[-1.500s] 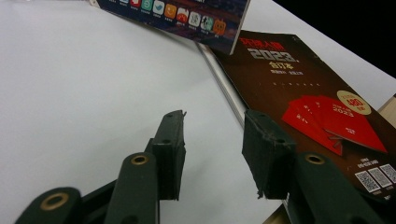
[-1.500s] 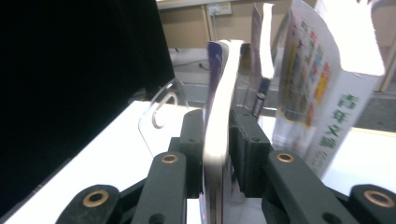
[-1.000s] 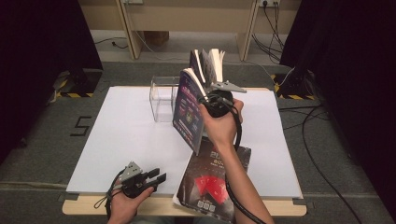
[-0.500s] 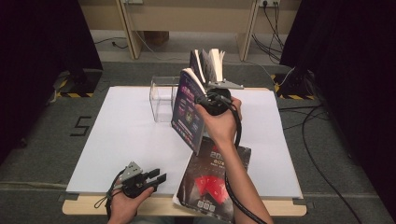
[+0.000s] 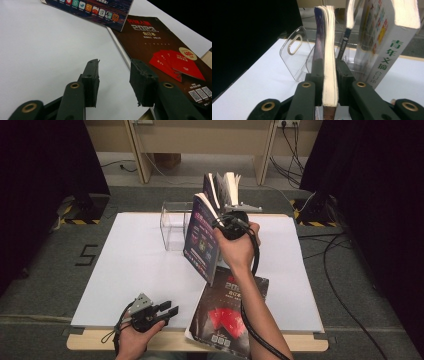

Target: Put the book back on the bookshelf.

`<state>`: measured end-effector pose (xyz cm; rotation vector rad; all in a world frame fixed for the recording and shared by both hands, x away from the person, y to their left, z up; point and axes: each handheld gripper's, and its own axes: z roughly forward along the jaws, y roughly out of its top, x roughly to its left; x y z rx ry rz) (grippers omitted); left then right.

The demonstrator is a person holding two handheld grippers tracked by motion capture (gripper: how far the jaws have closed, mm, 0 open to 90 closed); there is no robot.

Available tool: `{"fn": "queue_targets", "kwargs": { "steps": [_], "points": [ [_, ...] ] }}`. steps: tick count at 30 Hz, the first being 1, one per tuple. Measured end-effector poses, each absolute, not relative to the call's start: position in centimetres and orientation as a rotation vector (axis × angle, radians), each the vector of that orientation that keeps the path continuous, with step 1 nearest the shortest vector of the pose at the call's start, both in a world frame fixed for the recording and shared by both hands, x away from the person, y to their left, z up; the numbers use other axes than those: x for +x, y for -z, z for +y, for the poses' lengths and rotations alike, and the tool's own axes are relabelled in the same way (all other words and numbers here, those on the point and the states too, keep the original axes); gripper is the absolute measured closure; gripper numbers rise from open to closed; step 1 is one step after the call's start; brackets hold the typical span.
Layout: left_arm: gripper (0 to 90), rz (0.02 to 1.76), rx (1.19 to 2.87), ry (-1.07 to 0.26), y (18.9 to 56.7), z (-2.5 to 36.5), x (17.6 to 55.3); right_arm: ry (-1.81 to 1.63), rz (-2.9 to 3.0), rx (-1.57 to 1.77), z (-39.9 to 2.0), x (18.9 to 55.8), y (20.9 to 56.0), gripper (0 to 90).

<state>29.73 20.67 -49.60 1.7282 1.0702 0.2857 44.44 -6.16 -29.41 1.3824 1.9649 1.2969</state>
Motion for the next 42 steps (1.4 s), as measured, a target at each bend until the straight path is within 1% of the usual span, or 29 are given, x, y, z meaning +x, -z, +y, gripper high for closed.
{"fn": "queue_targets", "kwargs": {
  "steps": [2,16,25,32,42],
  "points": [
    [57.9,1.071,1.728,-0.286,49.6,20.6,29.7,-1.279,1.971,1.416,-6.2,44.7,29.2,82.7],
    [58.0,1.07,1.723,-0.288,49.6,20.7,29.7,-1.403,1.915,1.387,-5.7,43.7,29.1,83.2],
    [57.9,1.067,1.723,-0.29,49.6,20.8,29.7,-1.467,1.838,1.336,-5.3,43.2,27.8,83.2],
    [57.9,1.067,1.72,-0.29,49.5,20.8,29.7,-1.478,1.783,1.339,-5.2,43.6,27.0,83.2],
    [57.9,1.062,1.723,-0.289,49.5,20.7,29.7,-1.483,1.698,1.363,-6.4,42.7,26.6,83.2]
  ]
}}
